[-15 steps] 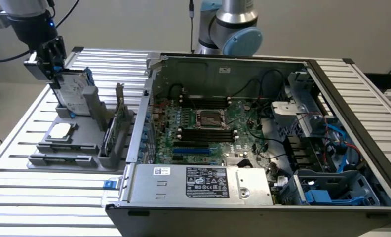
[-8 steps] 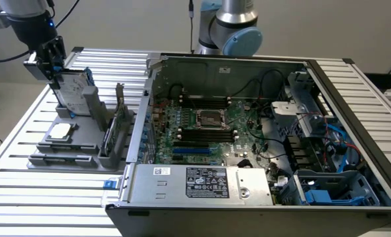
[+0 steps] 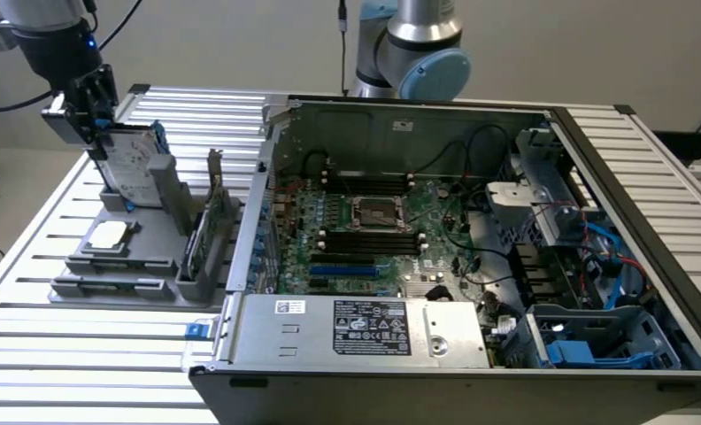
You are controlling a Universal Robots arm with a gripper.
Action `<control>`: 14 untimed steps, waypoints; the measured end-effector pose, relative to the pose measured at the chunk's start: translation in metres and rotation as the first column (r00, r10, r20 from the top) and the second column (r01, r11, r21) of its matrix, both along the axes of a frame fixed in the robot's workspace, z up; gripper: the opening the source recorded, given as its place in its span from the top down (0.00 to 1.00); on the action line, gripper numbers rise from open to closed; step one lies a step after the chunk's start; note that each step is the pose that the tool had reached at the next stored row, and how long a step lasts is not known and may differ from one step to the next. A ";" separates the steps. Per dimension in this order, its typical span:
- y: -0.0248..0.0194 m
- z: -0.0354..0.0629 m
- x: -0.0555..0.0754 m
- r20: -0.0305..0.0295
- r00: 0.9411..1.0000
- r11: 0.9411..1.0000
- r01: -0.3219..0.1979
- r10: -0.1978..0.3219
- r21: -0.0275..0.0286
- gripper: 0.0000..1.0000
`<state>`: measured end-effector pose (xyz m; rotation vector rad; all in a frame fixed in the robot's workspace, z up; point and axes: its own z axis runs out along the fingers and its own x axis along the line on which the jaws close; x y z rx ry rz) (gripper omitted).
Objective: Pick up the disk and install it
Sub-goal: 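Pick up the disk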
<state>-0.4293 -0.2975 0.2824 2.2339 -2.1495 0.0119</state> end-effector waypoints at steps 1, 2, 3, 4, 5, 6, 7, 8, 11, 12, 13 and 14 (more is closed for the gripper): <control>0.0000 0.0000 0.000 0.000 1.000 1.000 0.000 0.000 0.000 0.46; 0.0000 0.0000 0.000 0.000 1.000 1.000 0.000 0.000 0.000 0.46; 0.0000 0.0000 0.000 0.000 1.000 1.000 0.000 0.000 0.000 0.48; 0.0000 -0.0001 0.000 0.000 1.000 1.000 0.000 0.000 0.000 0.48; 0.0000 -0.0001 0.000 0.000 1.000 1.000 0.000 0.000 0.000 0.55; 0.0000 -0.0001 0.000 0.000 1.000 1.000 0.000 0.000 0.000 0.55; 0.0000 -0.0001 0.000 0.000 1.000 1.000 0.000 0.000 0.000 0.55; 0.0000 -0.0001 0.000 0.000 1.000 1.000 0.000 0.000 0.000 0.55; 0.0000 -0.0001 0.000 0.000 1.000 1.000 0.000 0.000 0.000 0.57; 0.0000 -0.0001 0.000 0.000 1.000 1.000 0.000 0.000 0.000 0.57; 0.0000 -0.0001 0.000 0.000 1.000 1.000 0.000 0.000 0.000 0.64; 0.0000 -0.0001 0.000 0.000 1.000 1.000 0.000 0.000 0.000 0.64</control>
